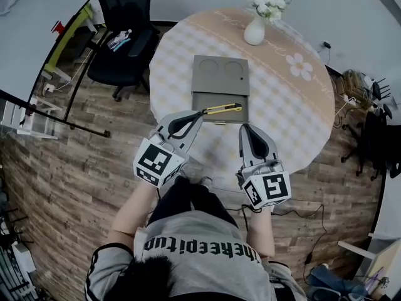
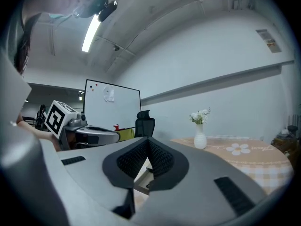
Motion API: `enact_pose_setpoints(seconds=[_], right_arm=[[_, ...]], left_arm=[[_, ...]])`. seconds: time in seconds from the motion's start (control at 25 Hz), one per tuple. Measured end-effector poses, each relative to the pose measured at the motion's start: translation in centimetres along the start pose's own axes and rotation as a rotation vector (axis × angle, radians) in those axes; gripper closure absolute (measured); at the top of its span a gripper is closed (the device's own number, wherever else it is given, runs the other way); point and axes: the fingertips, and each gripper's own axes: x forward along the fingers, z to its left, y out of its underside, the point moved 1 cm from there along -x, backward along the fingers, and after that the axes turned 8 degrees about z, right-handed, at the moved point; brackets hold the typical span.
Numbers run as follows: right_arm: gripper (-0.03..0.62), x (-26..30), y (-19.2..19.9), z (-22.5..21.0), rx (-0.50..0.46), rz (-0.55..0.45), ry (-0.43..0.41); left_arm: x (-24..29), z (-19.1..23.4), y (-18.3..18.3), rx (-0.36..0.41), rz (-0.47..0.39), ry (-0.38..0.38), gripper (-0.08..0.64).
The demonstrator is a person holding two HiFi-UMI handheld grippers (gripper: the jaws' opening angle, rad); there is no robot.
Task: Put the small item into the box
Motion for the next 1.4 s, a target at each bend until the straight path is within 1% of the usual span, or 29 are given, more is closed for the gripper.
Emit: enact_pose_setpoints(seconds=[0.12, 0.36, 0.56, 0.84, 1.04, 1.24, 1.4], right_arm=[[0.586, -0.4, -0.4, 0.4, -0.013, -0.007, 0.000], [0.586, -1.2, -1.3, 1.5, -0.027, -0.023, 0.040], [0.586, -2.0, -1.3, 3.1, -0.020, -0.025, 0.099], [0.586, -3.1, -1.4, 5.8, -0.024, -0.033, 0.177], [0.586, -4.0, -1.2, 8.1, -0.018, -0.049, 0.229], [0.586, -4.4, -1.4, 10.5, -0.030, -0.058, 0.251], [0.586, -5.1, -1.3, 12.0, -0.017, -0.072, 0.283]], left_arm=[[-0.9, 0.1, -0.6, -0.003, -0.033, -0.027, 0.545], [-2.8, 0.4, -2.4, 0.000, -0.095, -0.019, 0.545], [-4.9, 0.9, -2.9, 0.007, -0.122, 0.012, 0.545], [-7.7, 1.9, -1.9, 0.019, -0.134, 0.042, 0.545], [-9.9, 2.2, -1.5, 0.020, -0.158, 0.072, 0.545], [-11.9, 2.1, -1.6, 0.030, -0.184, 0.097, 0.545], [-13.6, 2.1, -1.7, 0.038, -0.213, 0.116, 0.545]])
